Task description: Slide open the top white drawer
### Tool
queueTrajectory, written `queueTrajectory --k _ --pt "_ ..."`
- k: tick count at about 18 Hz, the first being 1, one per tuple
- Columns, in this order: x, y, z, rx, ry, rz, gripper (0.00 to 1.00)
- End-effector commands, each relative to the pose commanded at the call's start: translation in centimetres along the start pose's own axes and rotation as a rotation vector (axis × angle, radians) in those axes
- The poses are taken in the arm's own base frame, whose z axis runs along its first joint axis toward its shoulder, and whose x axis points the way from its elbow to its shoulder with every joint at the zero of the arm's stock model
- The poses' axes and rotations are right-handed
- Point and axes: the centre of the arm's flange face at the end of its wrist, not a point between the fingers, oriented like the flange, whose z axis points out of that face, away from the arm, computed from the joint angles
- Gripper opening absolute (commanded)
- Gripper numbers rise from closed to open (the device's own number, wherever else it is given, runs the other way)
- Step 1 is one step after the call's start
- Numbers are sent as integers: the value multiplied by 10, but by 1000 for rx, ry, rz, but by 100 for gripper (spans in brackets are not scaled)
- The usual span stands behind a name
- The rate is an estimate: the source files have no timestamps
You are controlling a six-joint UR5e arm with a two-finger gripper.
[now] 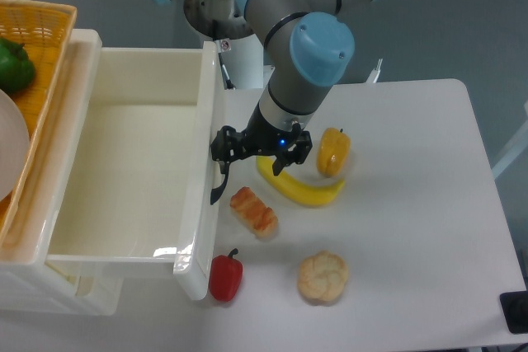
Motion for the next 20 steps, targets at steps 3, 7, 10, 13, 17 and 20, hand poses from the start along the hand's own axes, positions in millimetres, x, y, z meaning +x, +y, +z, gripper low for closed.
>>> queueTrajectory --k 3,7,10,13,17,20 --pt "-3 2 3 -20 11 -13 100" --pt "-11 4 0 -21 26 -32 100" --pt "-23 3 -9 -3 18 -51 100" --pt "-24 -5 -25 53 -15 -28 100" --pt "-34 -9 -30 62 -164 106 100" --pt "-39 -8 -31 42 -194 202 100"
